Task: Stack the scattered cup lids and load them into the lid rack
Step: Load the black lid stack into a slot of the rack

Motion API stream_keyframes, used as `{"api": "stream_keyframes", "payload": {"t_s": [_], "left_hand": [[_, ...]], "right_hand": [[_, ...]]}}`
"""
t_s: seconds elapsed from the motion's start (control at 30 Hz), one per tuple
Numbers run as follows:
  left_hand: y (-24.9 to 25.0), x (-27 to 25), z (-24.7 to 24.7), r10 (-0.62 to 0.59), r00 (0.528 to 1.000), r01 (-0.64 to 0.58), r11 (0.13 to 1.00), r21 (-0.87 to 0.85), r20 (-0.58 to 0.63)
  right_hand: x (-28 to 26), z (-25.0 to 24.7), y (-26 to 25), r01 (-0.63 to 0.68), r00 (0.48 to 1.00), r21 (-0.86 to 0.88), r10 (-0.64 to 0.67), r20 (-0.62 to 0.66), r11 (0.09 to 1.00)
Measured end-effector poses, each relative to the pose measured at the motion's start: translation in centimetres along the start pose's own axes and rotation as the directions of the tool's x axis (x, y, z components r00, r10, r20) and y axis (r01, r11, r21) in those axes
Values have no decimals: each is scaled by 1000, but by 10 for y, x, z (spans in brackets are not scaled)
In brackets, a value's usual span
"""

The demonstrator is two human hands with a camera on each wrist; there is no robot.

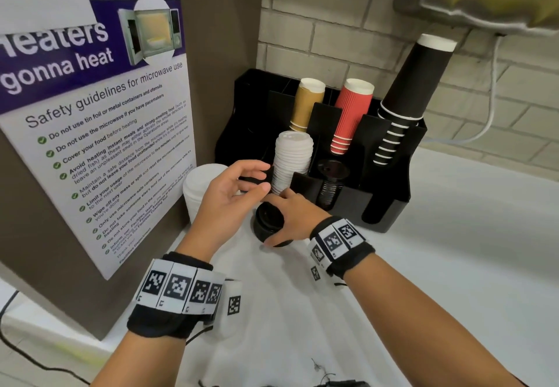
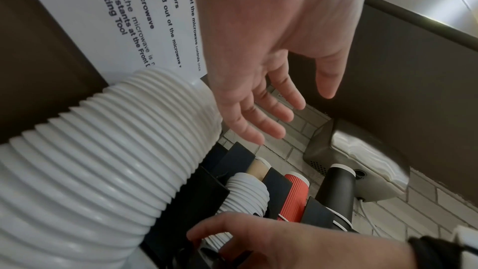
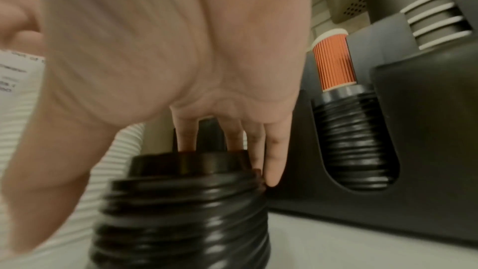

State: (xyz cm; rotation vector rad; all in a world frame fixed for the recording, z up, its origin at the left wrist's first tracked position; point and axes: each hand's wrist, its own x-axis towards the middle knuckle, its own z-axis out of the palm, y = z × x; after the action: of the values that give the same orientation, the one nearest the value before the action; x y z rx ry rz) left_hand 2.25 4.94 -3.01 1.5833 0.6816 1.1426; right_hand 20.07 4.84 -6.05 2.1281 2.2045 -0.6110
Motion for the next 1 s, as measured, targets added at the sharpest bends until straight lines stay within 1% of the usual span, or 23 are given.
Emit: {"api": "stream_keyframes", "payload": {"t_s": [0.13, 0.23, 0.3, 0.33, 0.4, 0.43, 0.5, 0.53, 0.57, 0.6, 0.67, 0.73, 0.83, 0.9, 1.0], "left_hand": [[0, -3, -3, -13, 1000, 13, 1000, 10, -10], [1, -4, -3, -6, 1000, 6, 1000, 0, -11], [1, -4, -3, -4, 1000, 4, 1000, -5, -11], [1, -4, -2, -3, 1000, 3, 1000, -4, -9], [0, -3, 2, -9, 1000, 9, 1000, 1, 1], [-1, -3, 5, -22, 1000, 21, 1000, 13, 20], [-5, -4, 11, -60, 993, 57, 998, 36, 105], [-6, -5, 14, -77, 985, 76, 997, 13, 154], [-7, -5, 19, -78, 977, 85, 996, -29, 200], [-7, -6, 23, -65, 970, 83, 994, -69, 236], [-7, -6, 29, -28, 963, 58, 993, -104, 269], [-6, -6, 31, -7, 961, 39, 993, -113, 275], [-3, -5, 31, 3, 948, 44, 990, -137, 320], [-1, -4, 32, 7, 936, 45, 989, -140, 351], [0, -5, 36, 3, 931, 50, 989, -136, 365]], "right_hand": [[5, 4, 1, -8, 998, 34, 10, -56, 999], [1, 1, 5, -11, 991, 80, 22, -133, 997], [-6, -6, 9, 23, 978, 205, 21, -207, 978], [-12, -10, 11, 69, 966, 300, 12, -260, 951], [-26, -17, 15, 195, 928, 495, 4, -373, 846], [-35, -20, 14, 247, 914, 583, 14, -405, 774], [-55, -23, 9, 319, 905, 720, 27, -424, 617], [-63, -23, 6, 351, 900, 757, 22, -435, 551], [-71, -23, 3, 382, 893, 772, 12, -449, 508], [-78, -23, 0, 406, 885, 774, 0, -465, 486], [-86, -24, -2, 430, 878, 774, -13, -479, 465], [-92, -27, 0, 420, 886, 785, -16, -464, 455], [-101, -30, 9, 394, 904, 807, -28, -427, 440], [-105, -32, 14, 384, 908, 811, -21, -419, 441], [-108, -33, 17, 379, 910, 813, -16, -415, 442]]}}
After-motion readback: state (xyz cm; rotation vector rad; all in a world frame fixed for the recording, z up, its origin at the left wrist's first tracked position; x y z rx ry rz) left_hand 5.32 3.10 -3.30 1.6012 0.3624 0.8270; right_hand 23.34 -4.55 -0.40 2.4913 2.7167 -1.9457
